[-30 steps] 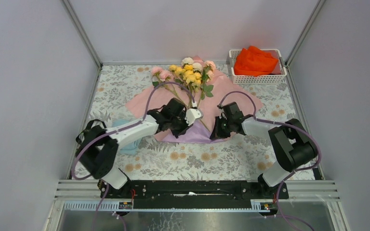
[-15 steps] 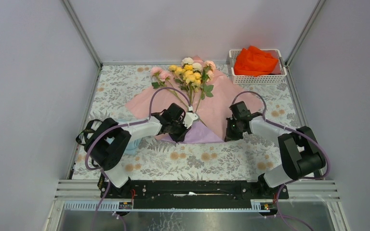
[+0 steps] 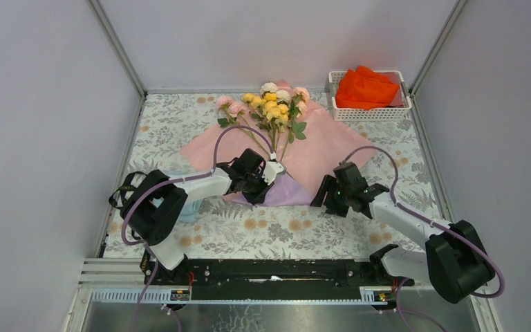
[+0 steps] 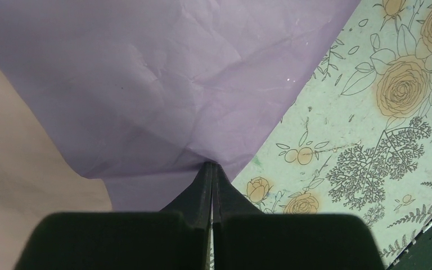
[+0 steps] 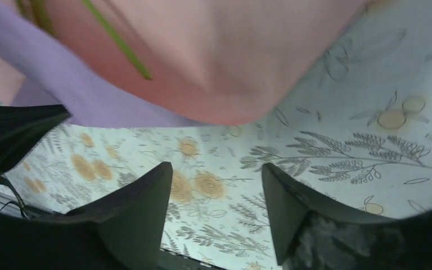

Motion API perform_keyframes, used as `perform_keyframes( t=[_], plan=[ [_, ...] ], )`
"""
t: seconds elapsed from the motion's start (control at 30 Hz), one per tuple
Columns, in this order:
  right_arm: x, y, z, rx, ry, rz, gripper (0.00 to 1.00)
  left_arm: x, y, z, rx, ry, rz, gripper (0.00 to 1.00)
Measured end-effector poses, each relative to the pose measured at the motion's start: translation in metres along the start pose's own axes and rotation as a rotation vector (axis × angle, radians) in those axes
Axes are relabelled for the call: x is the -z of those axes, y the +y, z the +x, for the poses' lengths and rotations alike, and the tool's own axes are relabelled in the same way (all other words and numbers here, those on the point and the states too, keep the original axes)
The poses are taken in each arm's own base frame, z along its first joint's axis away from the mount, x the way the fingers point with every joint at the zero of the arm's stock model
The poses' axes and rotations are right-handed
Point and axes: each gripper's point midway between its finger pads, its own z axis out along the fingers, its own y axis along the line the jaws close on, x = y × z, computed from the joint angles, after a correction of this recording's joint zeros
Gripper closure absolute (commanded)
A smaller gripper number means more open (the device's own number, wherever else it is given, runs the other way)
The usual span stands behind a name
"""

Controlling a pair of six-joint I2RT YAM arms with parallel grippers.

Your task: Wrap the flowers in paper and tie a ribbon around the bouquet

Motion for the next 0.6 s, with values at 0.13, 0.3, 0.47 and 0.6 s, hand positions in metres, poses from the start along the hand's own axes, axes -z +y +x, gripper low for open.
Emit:
perform_keyframes(
  t=[0.13, 0.3, 0.47, 0.6],
  plan=[
    [-0.017, -0.007, 0.025, -0.186, 0.033, -0.012, 0.29, 0.000, 0.000, 0.000, -0.001, -0.003, 0.003, 1.00],
    [-0.030, 0.009, 0.012, -0.295, -0.007, -0.054, 0.35, 0.000, -0.001, -0.001, -0.003, -0.008, 0.006, 1.00],
    [-0.041, 0.016, 0.004, -0.346, -0.031, -0.080, 0.54, 0.000, -0.002, -0.001, -0.003, -0.009, 0.010, 1.00],
    [-0.050, 0.018, 0.002, -0.355, -0.035, -0.088, 0.78, 0.000, -0.002, -0.001, -0.003, -0.008, 0.012, 0.96]
  ],
)
